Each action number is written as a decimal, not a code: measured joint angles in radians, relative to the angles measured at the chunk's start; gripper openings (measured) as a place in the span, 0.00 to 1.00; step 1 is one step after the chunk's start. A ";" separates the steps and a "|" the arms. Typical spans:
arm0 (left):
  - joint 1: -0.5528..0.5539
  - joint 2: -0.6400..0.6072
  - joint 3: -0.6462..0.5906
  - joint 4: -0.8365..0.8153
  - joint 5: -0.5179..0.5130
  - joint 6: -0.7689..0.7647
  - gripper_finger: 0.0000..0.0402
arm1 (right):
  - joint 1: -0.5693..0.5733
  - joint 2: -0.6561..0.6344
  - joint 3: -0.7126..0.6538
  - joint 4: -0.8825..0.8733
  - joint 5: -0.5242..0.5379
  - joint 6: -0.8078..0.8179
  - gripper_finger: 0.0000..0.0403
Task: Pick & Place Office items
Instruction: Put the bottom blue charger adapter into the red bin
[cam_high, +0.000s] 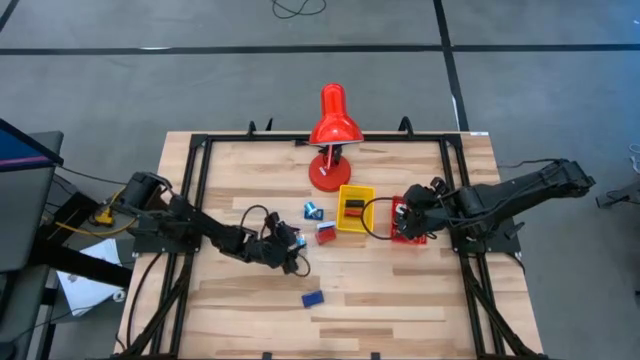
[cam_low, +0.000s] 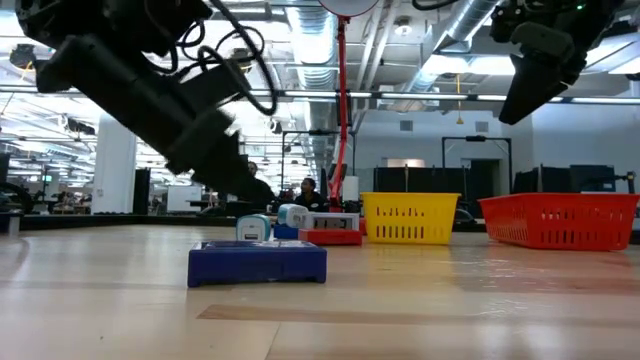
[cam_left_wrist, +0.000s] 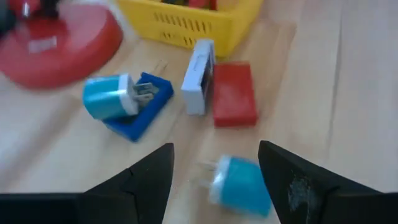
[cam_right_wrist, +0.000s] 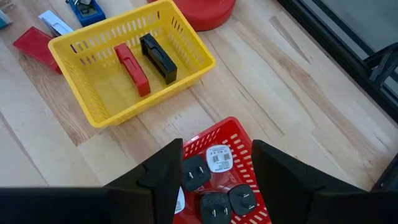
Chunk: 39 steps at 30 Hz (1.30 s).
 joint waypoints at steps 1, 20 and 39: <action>0.005 -0.006 0.000 -0.007 0.015 0.069 0.56 | 0.000 0.000 0.000 0.000 0.000 0.000 0.45; 0.224 -0.169 0.000 -0.033 0.709 0.487 0.55 | 0.000 0.000 0.000 0.004 -0.030 0.011 0.45; 0.233 -0.169 0.000 -0.029 0.711 0.274 0.88 | 0.000 0.000 0.000 0.003 -0.030 0.002 0.45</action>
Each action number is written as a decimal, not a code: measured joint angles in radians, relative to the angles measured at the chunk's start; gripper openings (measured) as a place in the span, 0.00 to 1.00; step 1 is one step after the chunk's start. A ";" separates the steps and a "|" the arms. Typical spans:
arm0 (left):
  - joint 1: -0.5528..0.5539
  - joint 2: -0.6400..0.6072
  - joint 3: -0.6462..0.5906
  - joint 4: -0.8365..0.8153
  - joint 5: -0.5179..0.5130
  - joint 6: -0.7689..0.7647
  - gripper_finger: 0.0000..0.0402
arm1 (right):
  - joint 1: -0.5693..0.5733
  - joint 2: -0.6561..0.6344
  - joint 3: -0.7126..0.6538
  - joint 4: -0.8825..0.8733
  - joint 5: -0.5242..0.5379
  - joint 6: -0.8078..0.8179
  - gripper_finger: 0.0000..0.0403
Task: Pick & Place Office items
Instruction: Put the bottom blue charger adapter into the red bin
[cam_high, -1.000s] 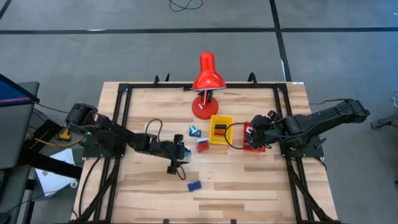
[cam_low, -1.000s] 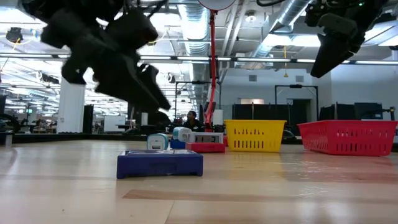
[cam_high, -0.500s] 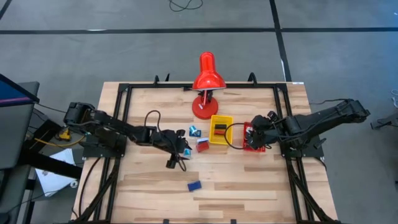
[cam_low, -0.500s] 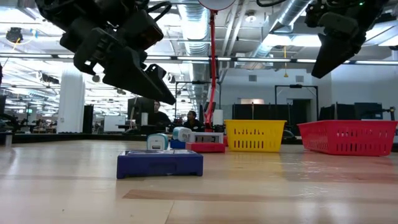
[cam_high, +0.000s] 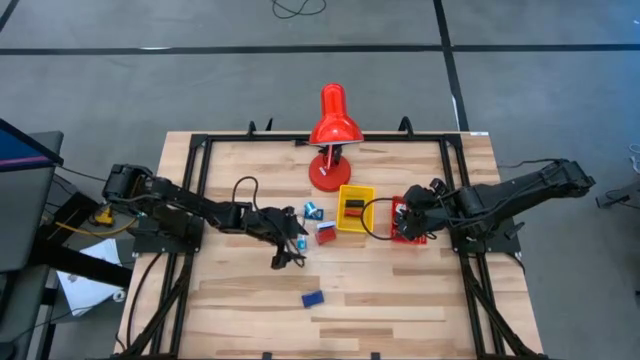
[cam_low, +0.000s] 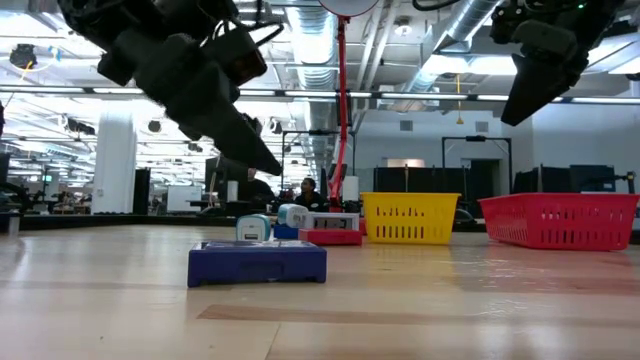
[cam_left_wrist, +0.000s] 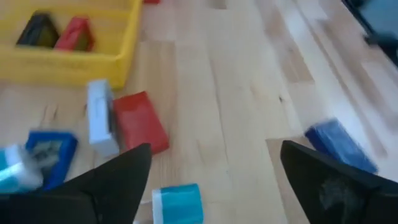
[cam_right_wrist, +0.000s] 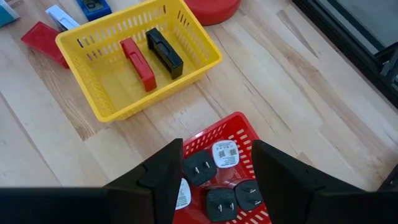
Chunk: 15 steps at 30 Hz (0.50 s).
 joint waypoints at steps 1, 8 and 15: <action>-0.006 0.000 0.000 -0.001 -0.028 -0.047 0.89 | 0.000 0.000 0.000 0.000 0.000 -0.001 0.45; -0.171 0.015 0.025 -0.004 -0.508 -0.164 0.88 | -0.005 0.000 0.000 0.001 0.012 -0.053 0.45; -0.269 0.045 0.027 0.001 -0.761 -0.346 0.85 | -0.009 0.000 0.000 0.001 0.015 -0.055 0.45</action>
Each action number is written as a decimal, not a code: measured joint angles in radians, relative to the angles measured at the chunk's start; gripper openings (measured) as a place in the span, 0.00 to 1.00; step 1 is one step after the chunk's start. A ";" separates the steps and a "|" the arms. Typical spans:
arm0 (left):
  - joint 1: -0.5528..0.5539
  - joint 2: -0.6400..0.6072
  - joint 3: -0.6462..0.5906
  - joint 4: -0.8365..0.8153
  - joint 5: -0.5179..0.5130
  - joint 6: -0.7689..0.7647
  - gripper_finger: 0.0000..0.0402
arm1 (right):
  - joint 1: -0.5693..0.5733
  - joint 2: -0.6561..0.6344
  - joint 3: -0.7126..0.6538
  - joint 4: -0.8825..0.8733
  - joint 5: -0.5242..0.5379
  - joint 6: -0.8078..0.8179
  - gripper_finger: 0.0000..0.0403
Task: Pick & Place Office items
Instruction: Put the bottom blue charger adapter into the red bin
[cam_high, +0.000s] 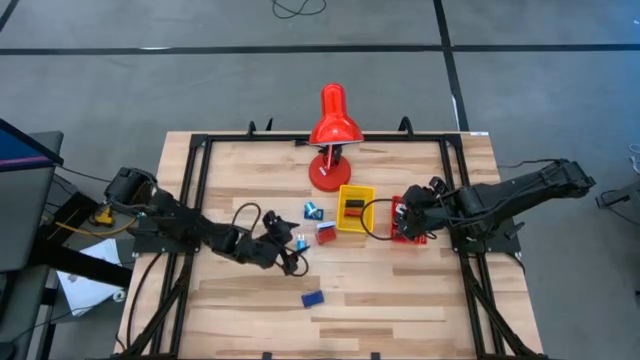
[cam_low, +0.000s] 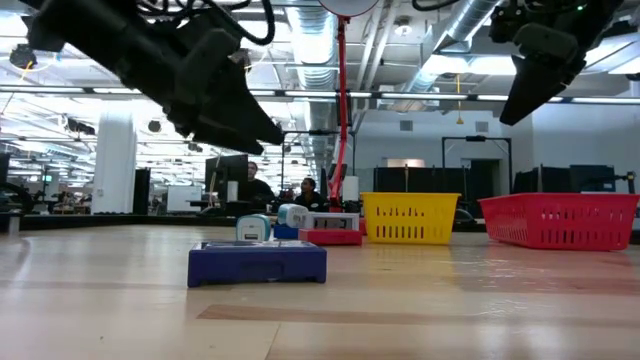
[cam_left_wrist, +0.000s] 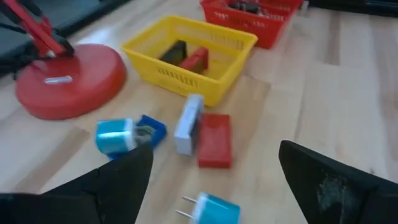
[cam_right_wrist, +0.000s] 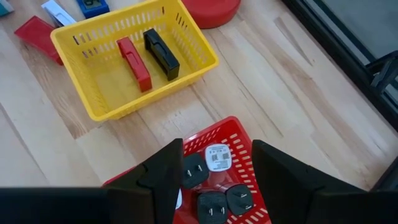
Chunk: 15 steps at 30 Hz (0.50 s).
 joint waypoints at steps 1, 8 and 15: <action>-0.004 0.020 0.001 0.013 -0.003 -0.010 0.85 | 0.000 0.000 0.000 0.000 0.000 0.000 0.45; -0.005 0.182 0.000 0.121 -0.020 -0.063 0.85 | 0.000 0.000 0.000 0.002 0.000 0.000 0.45; -0.006 0.250 0.002 0.130 -0.053 -0.134 0.85 | 0.001 0.000 0.000 0.003 0.000 0.002 0.45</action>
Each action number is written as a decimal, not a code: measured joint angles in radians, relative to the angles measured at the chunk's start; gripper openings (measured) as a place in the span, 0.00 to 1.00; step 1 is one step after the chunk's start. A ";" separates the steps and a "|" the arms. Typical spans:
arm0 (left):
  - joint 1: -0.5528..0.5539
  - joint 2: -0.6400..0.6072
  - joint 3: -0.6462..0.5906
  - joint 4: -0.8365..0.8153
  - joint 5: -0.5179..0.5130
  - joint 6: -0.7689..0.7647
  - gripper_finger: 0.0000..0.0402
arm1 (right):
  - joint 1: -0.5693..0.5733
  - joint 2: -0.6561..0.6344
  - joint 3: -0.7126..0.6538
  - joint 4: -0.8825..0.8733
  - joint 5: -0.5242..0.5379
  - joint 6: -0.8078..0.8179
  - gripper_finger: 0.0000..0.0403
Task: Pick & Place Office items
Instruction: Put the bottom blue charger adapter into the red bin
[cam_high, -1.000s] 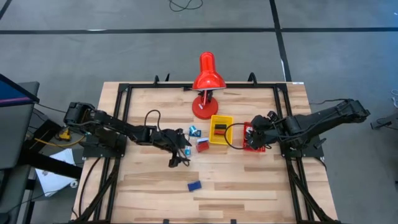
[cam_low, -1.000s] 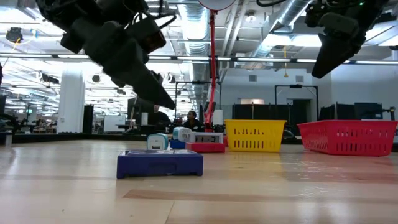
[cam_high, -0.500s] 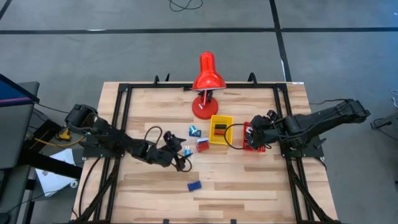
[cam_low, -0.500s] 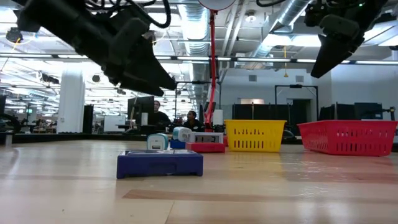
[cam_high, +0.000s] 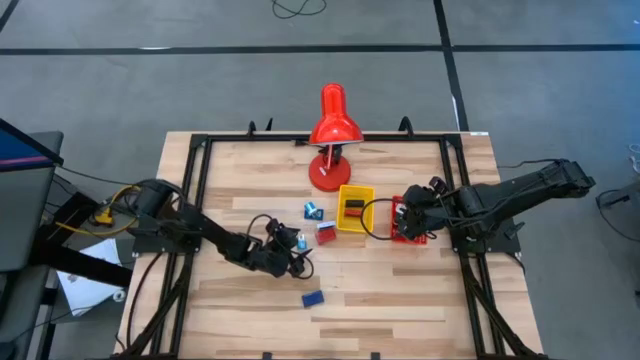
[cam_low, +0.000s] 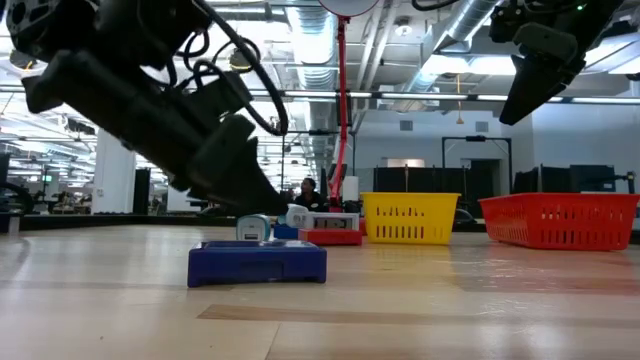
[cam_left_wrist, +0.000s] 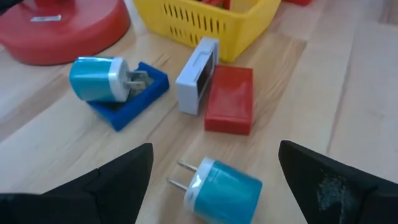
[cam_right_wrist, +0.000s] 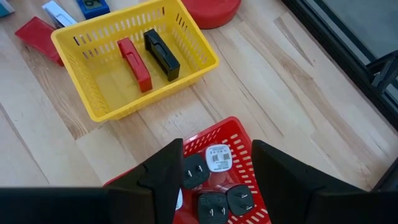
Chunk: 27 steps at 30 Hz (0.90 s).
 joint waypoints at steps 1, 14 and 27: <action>0.000 0.007 0.000 0.000 -0.001 0.000 0.85 | 0.000 0.000 0.000 0.000 0.000 0.000 0.45; 0.015 0.073 0.000 -0.007 -0.045 -0.101 0.83 | 0.000 0.000 0.000 0.005 0.000 0.002 0.45; 0.027 0.073 0.001 -0.087 -0.039 -0.202 0.54 | 0.000 0.000 0.000 0.020 0.000 0.001 0.45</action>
